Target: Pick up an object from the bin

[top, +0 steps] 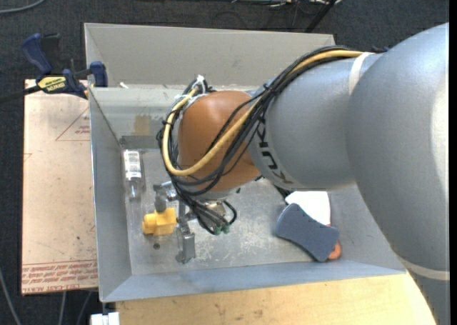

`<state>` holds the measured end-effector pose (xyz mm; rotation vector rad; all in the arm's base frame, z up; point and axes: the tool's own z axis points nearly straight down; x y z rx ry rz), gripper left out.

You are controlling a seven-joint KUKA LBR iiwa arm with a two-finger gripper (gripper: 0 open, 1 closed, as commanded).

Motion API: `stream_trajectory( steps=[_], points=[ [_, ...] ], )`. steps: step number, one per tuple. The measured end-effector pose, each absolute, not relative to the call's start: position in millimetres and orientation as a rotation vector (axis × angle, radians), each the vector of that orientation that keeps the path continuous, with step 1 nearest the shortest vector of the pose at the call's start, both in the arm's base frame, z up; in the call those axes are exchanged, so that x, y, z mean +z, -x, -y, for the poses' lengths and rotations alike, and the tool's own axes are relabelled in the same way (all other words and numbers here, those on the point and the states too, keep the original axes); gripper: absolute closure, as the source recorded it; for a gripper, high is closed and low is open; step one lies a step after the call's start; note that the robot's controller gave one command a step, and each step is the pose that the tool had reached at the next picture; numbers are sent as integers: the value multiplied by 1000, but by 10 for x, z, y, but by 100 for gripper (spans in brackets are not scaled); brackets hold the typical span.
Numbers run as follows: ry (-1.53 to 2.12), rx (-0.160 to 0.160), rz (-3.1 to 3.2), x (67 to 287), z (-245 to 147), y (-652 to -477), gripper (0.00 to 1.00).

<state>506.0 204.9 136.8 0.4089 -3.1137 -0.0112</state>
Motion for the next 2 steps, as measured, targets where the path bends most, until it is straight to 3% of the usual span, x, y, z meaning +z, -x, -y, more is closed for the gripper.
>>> stream_trajectory(
  steps=[1, 2],
  points=[
    [-371, -34, 3154, 811, -2425, -5065, 100],
    [-371, -34, 3154, 811, -2425, -5064, 100]
  ],
)
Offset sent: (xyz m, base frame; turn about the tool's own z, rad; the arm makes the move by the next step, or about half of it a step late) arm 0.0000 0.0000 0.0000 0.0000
